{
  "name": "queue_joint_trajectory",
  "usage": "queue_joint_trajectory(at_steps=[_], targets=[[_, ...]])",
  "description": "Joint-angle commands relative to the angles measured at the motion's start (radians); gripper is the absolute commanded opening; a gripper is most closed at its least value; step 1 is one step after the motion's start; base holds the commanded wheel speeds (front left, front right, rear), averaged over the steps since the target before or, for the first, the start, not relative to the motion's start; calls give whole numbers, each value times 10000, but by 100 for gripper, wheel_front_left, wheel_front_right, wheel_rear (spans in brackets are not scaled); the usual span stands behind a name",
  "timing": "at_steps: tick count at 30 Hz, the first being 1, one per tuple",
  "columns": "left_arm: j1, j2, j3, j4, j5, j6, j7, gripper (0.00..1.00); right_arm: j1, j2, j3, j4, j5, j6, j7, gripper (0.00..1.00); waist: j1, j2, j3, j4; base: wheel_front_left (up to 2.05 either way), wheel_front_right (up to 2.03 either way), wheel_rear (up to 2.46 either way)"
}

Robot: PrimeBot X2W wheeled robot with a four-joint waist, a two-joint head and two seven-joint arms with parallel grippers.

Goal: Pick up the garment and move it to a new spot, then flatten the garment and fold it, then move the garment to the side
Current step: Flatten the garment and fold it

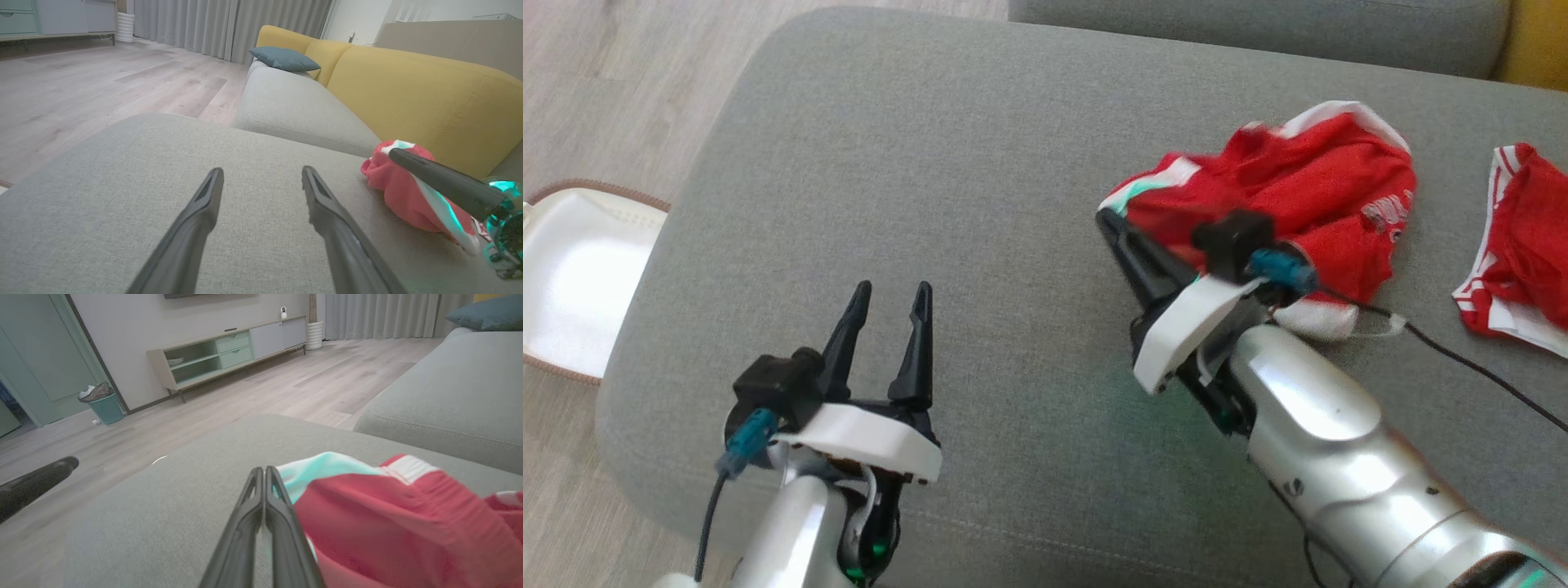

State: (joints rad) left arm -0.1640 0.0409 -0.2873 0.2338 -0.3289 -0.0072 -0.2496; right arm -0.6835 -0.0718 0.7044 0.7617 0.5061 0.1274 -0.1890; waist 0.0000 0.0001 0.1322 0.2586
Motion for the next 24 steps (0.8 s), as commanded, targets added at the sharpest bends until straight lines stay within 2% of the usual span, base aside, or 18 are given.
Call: queue_joint_trajectory(at_steps=[1, 5, 13, 20, 24], targets=[[-341, 93, 188, -233, -91, 74, -122, 100, -219, 212, 423, -170, 211, 33, -182, 100, 0, -1, 16, 45, 0, 0, 0], [-329, 93, 111, -182, -146, 126, -122, 100, -397, 214, 1293, 182, 570, 33, -150, 100, 0, -1, 20, 36, 0, 0, 0], [-312, 93, 495, -161, -107, 148, -122, 100, -600, 215, 1891, 954, 753, 33, 98, 100, 0, -1, -156, -553, 0, 0, 0], [-267, 93, 903, -244, 6, 91, -122, 100, -501, 215, 1589, 1365, 518, 33, -176, 100, 0, -1, -424, -1180, 0, 0, 0], [-204, 93, 1099, -323, 22, 29, -122, 100, -264, 214, 558, 1620, 366, 33, -552, 100, 0, -1, -614, -1533, 0, 0, 0]])
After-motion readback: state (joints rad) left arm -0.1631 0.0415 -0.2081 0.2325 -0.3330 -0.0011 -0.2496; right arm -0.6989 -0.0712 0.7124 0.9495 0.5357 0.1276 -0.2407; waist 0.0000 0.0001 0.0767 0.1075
